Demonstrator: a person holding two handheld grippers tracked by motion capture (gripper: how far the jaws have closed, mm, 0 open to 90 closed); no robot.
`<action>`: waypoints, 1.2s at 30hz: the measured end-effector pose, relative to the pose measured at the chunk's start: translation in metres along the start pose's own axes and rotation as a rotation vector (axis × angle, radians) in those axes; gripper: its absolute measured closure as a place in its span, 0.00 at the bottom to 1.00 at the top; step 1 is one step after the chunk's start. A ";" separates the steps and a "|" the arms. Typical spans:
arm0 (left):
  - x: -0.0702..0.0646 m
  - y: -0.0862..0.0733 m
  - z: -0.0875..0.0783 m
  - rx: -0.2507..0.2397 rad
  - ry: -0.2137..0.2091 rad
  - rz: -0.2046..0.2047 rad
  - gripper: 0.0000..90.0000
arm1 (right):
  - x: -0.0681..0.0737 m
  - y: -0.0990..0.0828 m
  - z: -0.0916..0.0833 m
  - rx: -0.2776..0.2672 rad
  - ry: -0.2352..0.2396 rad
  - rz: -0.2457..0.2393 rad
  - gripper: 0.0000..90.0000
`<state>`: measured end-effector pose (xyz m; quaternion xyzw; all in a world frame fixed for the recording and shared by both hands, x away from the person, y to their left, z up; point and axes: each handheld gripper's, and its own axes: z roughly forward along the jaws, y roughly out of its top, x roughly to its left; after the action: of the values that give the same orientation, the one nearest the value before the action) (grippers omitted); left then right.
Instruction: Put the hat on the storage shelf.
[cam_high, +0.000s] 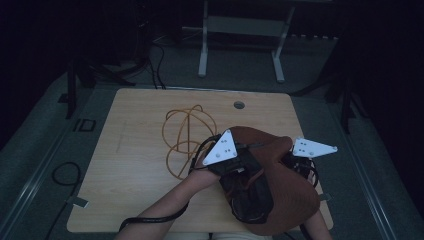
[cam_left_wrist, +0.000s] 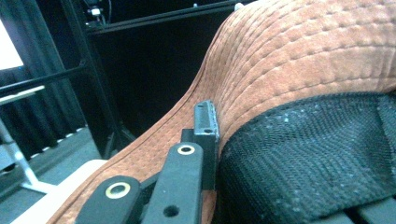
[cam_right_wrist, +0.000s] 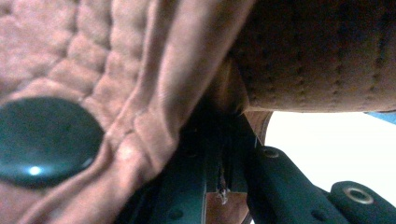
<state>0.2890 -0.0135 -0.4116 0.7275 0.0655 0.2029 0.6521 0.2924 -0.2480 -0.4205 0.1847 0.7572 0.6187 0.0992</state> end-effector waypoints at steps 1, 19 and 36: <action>-0.001 0.001 0.000 0.007 0.004 0.009 0.94 | 0.000 0.000 -0.001 0.004 0.005 0.000 0.98; -0.003 0.021 -0.011 0.005 0.058 0.023 0.57 | -0.009 0.009 -0.028 -0.107 0.007 0.070 0.98; -0.001 0.019 -0.074 0.084 0.128 -0.054 0.35 | -0.029 0.022 -0.055 -0.164 -0.147 0.107 0.98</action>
<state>0.2569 0.0518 -0.3887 0.7378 0.1351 0.2286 0.6207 0.3016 -0.3059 -0.3892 0.2610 0.6839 0.6675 0.1362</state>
